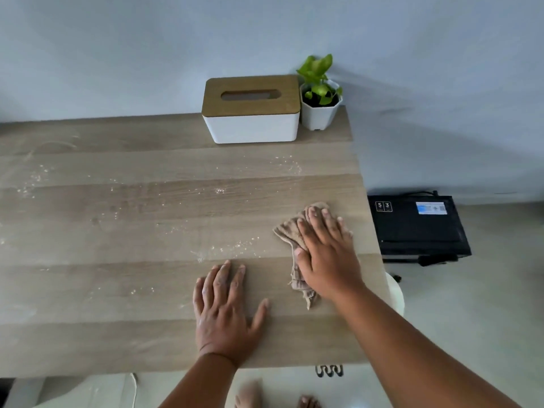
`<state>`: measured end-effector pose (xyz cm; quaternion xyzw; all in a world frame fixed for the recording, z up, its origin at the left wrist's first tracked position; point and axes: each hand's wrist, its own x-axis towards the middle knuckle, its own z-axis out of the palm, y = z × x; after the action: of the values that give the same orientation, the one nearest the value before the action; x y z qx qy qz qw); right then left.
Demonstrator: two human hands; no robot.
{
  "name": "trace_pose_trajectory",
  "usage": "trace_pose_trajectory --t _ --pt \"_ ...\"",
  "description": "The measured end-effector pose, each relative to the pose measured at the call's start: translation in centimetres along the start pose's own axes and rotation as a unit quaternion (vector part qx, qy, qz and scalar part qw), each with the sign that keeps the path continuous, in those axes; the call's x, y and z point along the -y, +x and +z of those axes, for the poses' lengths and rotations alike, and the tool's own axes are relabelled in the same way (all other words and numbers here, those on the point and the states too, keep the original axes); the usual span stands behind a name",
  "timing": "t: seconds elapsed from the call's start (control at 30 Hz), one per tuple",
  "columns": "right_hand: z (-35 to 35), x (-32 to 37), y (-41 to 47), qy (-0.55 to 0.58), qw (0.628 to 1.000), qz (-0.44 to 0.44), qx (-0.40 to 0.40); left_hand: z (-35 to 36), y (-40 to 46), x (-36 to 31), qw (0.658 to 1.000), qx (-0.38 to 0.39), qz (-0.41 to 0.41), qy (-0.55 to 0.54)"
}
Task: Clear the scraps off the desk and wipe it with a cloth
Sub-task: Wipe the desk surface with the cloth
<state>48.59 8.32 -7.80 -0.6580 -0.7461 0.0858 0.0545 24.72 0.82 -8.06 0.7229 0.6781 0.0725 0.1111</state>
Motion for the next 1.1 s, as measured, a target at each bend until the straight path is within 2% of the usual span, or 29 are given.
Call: trace_pose_trajectory --t 0.17,0.3,0.53,0.83,0.93,1.1 --pt "0.2 -2.5 -6.8 -0.021 0.999 -0.04 -0.022 0.0 0.0 -0.2 1.0 -0.01 0.0 -0.001" --pt "0.2 -2.4 -6.3 -0.024 0.999 0.004 -0.036 0.1 0.0 -0.3 1.0 -0.013 0.0 -0.005" --pt "-0.4 -1.3 1.3 -0.025 0.994 0.103 -0.012 0.1 -0.1 -0.4 1.0 -0.014 -0.002 -0.007" --pt "-0.9 0.4 13.8 -0.028 0.99 0.139 -0.011 0.3 0.1 -0.4 0.999 -0.033 0.01 -0.008" --pt "-0.8 2.5 17.0 -0.012 0.992 0.127 -0.003 0.1 0.1 -0.4 1.0 -0.021 0.001 -0.007" --pt "-0.2 5.5 17.7 0.0 0.999 0.036 0.018 0.2 0.0 -0.1 1.0 -0.016 -0.003 0.001"
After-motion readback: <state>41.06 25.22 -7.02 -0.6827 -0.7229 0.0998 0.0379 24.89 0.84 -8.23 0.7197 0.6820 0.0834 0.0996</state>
